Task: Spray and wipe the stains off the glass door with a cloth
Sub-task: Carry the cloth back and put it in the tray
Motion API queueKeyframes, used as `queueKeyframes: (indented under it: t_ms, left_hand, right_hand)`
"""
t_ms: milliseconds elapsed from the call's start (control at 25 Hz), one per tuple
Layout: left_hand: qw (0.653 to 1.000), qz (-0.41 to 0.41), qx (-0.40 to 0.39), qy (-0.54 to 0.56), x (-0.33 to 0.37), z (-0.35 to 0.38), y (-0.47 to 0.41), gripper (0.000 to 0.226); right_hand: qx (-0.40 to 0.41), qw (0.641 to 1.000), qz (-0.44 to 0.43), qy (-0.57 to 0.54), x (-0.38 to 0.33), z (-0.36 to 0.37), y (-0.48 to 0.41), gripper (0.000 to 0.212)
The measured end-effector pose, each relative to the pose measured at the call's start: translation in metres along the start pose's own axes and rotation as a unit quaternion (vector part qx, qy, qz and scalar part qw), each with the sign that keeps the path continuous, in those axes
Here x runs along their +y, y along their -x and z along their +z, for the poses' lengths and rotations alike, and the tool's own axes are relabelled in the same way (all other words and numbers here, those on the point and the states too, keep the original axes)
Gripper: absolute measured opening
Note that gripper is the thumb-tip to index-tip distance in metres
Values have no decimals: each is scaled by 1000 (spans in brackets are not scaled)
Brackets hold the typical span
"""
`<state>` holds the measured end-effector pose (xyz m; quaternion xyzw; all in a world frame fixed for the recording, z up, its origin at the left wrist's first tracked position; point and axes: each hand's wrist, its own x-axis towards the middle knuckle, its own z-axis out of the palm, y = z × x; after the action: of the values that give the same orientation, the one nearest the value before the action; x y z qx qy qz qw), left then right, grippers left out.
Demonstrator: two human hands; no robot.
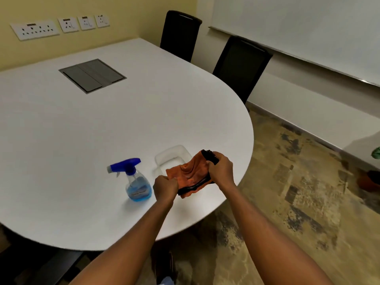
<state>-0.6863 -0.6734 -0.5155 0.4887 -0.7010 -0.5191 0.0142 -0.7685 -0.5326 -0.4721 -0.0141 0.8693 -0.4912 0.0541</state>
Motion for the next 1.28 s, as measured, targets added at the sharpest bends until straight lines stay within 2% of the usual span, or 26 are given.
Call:
queueKeyframes:
  t_ms: [360,640,880,1120,1280]
  left_hand:
    - [999,-45,9,-21,6,26,-50,33]
    - [992,-98,50,-56,13,37,-64,32]
    - [985,-109,68,-113,9,51,-68,35]
    - [988,-28,76,-134,6,59,-58,34]
    - [987,-9,81,-139,7,61,-53,36]
  right_hand:
    - [-31,999,43,-1,14,41,-59,31]
    - [-112,992,54,10,28,54,-88,20]
    - [-181,978,53,89,40,68,-102,4]
    - [-180,965,23,190,43,76,-100,23]
    - [-167,950,14,263,41,77,-97,33]
